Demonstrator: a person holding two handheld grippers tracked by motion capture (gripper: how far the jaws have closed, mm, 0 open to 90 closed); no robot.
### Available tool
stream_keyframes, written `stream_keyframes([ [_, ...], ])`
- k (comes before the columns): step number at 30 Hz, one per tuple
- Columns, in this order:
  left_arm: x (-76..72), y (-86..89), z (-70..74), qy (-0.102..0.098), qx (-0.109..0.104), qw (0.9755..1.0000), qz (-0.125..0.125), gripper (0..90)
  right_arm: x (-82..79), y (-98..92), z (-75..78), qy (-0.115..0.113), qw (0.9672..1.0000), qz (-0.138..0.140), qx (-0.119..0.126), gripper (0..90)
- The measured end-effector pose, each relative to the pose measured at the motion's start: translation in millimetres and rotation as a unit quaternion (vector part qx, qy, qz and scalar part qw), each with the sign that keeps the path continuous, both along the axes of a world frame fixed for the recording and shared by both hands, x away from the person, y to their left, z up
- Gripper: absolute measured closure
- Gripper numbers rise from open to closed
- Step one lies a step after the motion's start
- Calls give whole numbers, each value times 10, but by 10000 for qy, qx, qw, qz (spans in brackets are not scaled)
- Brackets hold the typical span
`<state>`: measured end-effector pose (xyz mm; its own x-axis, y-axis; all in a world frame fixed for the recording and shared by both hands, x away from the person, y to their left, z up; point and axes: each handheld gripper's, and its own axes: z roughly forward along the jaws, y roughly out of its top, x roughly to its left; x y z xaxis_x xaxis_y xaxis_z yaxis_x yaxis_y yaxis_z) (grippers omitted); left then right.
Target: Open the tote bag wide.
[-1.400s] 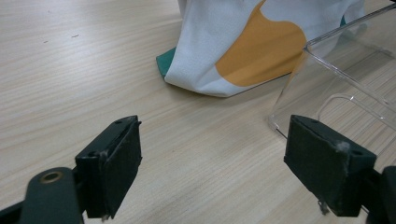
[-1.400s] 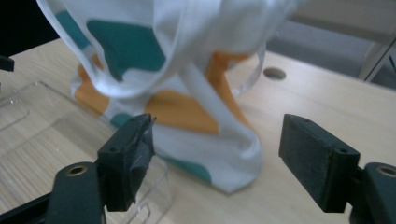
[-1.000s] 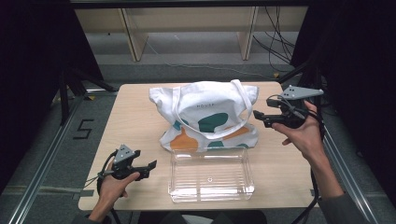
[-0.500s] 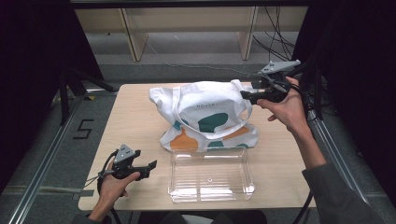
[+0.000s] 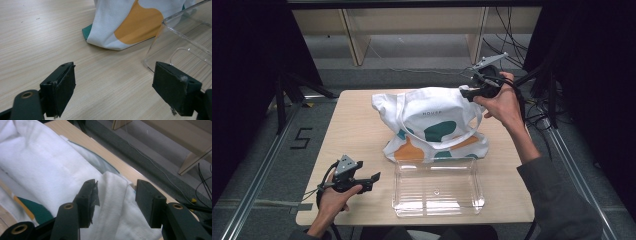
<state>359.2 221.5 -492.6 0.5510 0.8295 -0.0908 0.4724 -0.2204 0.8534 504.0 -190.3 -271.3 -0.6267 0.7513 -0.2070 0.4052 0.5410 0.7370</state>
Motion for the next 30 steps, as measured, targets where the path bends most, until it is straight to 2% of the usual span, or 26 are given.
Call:
stream_keyframes([
  [2, 3, -2, 0, -3, -23, 10000, 4, 175, 18, 8, -16, 53, 10000, -3, -33, 574],
  [3, -1, -2, 0, 7, -15, 10000, -5, 175, 26, 15, -38, -28, 10000, -23, -54, 621],
  [5, -2, -3, -2, 3, 10, 10000, -9, 175, 26, 23, -50, 32, 9997, 157, -203, 711],
  [6, 0, -5, -2, -2, 3, 10000, -2, 175, 20, 34, -59, -9, 9997, 113, -214, 784],
  [7, 0, -6, -1, 2, -3, 10000, 1, 175, 12, 29, -52, -33, 9993, 213, -304, 840],
  [8, -3, -4, 0, 3, 2, 10000, -3, 175, 2, 31, -45, -105, 9991, 249, -334, 865],
  [10, -5, -1, -1, 8, 19, 10000, -8, 175, -34, 32, -8, -244, 9984, 359, -368, 882],
  [11, 0, -1, 0, 0, 4, 10000, 6, 175, -114, 24, 52, -385, 9977, 456, -318, 886],
  [12, 0, -1, 0, 0, 4, 10000, 6, 175, -114, 24, 52, -385, 9977, 456, -318, 886],
  [14, 0, -1, -3, 11, 1, 10000, -1, 175, -217, 3, 121, -579, 9965, 551, -259, 888],
  [15, -1, -2, -4, 10, 21, 10000, -10, 175, -277, -8, 155, -602, 9961, 616, -208, 888],
  [19, -1, -12, -6, 40, -25, 10000, 34, 175, -527, -56, 248, -1001, 9902, 951, -199, 889],
  [21, -1, -2, -5, 10, 36, 10000, 7, 175, -638, -70, 244, -1041, 9885, 1080, -198, 890],
  [25, 1, -4, -4, 43, -48, 10000, 58, 175, -797, -96, 158, -1044, 9868, 1230, -98, 890],
  [30, 3, -3, -4, 41, -40, 10000, 64, 175, -796, -133, -64, -945, 9878, 1230, -168, 890],
])
